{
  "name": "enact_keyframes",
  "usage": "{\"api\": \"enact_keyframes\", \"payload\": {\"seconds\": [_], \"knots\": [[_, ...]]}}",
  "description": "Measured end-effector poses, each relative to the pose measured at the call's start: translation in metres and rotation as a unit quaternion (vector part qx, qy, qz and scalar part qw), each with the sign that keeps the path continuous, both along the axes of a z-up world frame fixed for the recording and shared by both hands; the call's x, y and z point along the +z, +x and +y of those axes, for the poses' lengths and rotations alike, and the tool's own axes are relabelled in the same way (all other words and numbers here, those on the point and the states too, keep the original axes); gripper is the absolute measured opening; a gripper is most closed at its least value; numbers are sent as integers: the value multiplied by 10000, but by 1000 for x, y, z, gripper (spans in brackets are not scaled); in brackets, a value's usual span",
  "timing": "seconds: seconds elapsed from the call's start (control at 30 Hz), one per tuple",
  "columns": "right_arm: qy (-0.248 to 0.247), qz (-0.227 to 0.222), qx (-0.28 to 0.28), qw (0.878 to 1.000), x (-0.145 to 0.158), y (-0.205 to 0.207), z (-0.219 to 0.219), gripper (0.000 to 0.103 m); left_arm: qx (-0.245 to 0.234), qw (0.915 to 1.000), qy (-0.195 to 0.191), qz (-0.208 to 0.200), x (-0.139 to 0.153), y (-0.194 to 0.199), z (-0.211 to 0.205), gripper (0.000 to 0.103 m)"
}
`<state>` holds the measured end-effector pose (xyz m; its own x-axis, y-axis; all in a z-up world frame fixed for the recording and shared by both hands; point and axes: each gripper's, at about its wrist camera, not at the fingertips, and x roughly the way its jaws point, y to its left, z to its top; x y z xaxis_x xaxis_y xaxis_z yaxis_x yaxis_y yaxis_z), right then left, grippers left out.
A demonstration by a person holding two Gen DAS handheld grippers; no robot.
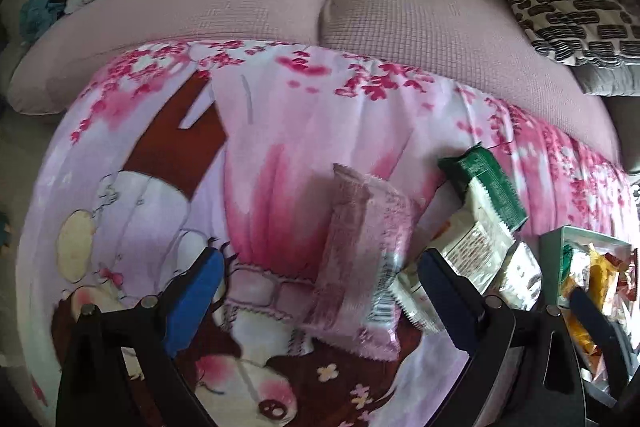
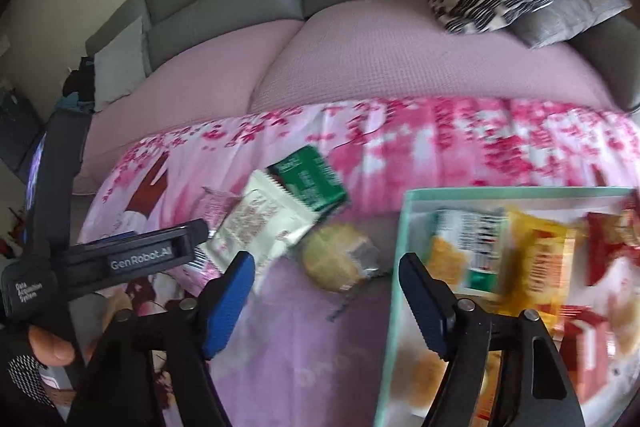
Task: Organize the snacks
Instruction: 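Grasp the pink wrapped bag with the left gripper while the right gripper grasps the cream packet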
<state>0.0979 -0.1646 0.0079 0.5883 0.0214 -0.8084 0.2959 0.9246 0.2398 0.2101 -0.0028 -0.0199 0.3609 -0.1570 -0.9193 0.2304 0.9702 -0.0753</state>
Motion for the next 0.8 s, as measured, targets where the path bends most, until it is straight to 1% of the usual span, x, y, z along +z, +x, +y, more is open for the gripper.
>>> {"api": "enact_keyframes", "payload": {"seconds": [0.1,0.17,0.23,0.3,0.33,0.37,0.4,0.47,0.5,0.6,0.67,0.8], "knots": [[94,21,-29,9999,-5,7,0,68,-64,9998,-161,119,-7,2,-4,81],[134,32,-66,9999,-7,9,-2,67,-69,9997,-160,179,-14,4,-7,74],[117,42,-86,9999,-7,12,-4,67,-71,9996,-180,225,-20,5,-10,71],[109,66,-74,9999,-7,15,-4,67,-44,9998,-78,194,-24,5,-12,60],[120,78,-55,9999,-6,17,-4,67,-28,9999,32,134,-25,4,-12,56],[134,97,-29,9999,-7,20,-3,67,-15,9999,69,102,-25,3,-11,51],[150,117,-1,9998,-8,23,-2,67,8,10000,51,84,-24,4,-9,48],[222,177,64,9996,-10,31,2,67,83,9999,-103,102,-23,5,-2,46],[282,207,91,9993,-11,35,4,67,93,9999,-109,92,-23,6,1,46],[422,293,198,9985,-13,46,14,66,186,9997,130,-42,-22,9,11,45],[452,437,256,9977,-15,56,20,66,284,9991,279,-108,-21,11,19,45],[315,703,327,9965,-20,73,31,66,394,9986,315,-133,-22,15,30,45]]}}
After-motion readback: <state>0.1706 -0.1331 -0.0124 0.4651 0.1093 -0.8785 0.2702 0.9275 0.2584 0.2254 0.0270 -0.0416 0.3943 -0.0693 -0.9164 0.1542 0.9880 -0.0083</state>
